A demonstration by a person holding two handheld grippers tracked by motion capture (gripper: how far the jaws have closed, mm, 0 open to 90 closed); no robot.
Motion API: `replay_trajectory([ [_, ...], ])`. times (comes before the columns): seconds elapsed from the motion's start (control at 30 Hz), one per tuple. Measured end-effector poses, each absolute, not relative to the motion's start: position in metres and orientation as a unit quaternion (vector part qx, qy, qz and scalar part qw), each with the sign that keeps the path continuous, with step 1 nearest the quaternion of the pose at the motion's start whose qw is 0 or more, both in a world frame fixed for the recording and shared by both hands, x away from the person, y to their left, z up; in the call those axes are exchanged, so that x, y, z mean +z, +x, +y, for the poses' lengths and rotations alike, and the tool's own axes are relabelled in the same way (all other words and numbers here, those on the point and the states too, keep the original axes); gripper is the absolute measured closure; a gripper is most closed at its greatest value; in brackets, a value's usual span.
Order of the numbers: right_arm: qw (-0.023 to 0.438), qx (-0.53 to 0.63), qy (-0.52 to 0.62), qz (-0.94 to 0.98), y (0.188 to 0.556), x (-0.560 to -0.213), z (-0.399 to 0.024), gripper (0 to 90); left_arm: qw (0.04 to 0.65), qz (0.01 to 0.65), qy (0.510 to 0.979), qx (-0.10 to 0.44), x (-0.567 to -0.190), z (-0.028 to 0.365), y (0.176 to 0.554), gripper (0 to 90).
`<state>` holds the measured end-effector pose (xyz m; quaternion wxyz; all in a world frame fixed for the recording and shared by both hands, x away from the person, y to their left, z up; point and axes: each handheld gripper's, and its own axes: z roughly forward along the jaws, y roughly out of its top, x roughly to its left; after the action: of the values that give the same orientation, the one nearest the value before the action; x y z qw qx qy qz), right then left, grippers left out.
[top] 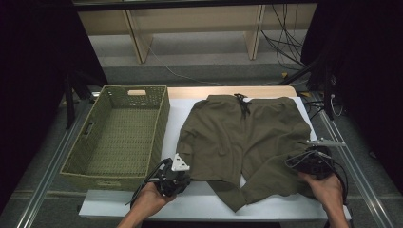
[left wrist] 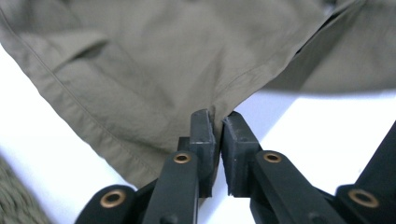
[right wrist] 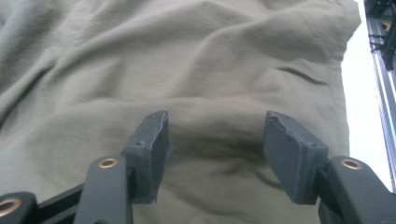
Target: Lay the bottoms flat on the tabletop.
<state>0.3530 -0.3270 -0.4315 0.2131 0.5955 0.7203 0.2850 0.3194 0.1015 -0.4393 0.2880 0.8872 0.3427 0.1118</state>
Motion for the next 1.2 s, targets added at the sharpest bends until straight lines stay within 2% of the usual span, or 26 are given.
replay_trajectory([
  [0.13, 0.214, 0.283, 0.603, 0.715, 0.351, -0.434, -0.334, 41.8, 0.280, 0.346, 0.889, 0.111, -0.442, 0.101, 0.317, 75.5],
  [0.2, 0.215, 0.283, 0.603, 0.714, 0.350, -0.434, -0.334, 41.6, 0.299, 0.351, 0.881, 0.103, -0.438, 0.101, 0.316, 68.0],
  [0.4, 0.219, 0.285, 0.604, 0.711, 0.349, -0.432, -0.335, 41.3, 0.370, 0.349, 0.858, 0.072, -0.416, 0.099, 0.319, 60.8],
  [0.5, 0.215, 0.281, 0.608, 0.711, 0.351, -0.434, -0.335, 41.1, 0.376, 0.339, 0.860, 0.061, -0.419, 0.081, 0.330, 56.0],
  [0.7, 0.214, 0.279, 0.609, 0.711, 0.352, -0.435, -0.335, 40.9, 0.344, 0.300, 0.889, 0.043, -0.438, 0.037, 0.344, 40.5],
  [0.77, 0.215, 0.281, 0.609, 0.710, 0.352, -0.435, -0.336, 40.9, 0.335, 0.276, 0.900, 0.037, -0.443, 0.023, 0.342, 39.0],
  [0.83, 0.211, 0.277, 0.614, 0.708, 0.352, -0.436, -0.338, 40.9, 0.334, 0.263, 0.904, 0.037, -0.447, 0.016, 0.341, 43.0],
  [0.93, 0.211, 0.275, 0.617, 0.707, 0.352, -0.438, -0.342, 40.9, 0.328, 0.251, 0.910, 0.034, -0.454, 0.015, 0.338, 72.8],
  [1.0, 0.211, 0.272, 0.619, 0.706, 0.351, -0.438, -0.344, 40.8, 0.318, 0.249, 0.914, 0.037, -0.454, 0.020, 0.335, 85.4],
  [1.2, 0.208, 0.265, 0.629, 0.701, 0.351, -0.441, -0.352, 40.8, 0.320, 0.265, 0.909, 0.028, -0.450, 0.055, 0.326, 87.3],
])
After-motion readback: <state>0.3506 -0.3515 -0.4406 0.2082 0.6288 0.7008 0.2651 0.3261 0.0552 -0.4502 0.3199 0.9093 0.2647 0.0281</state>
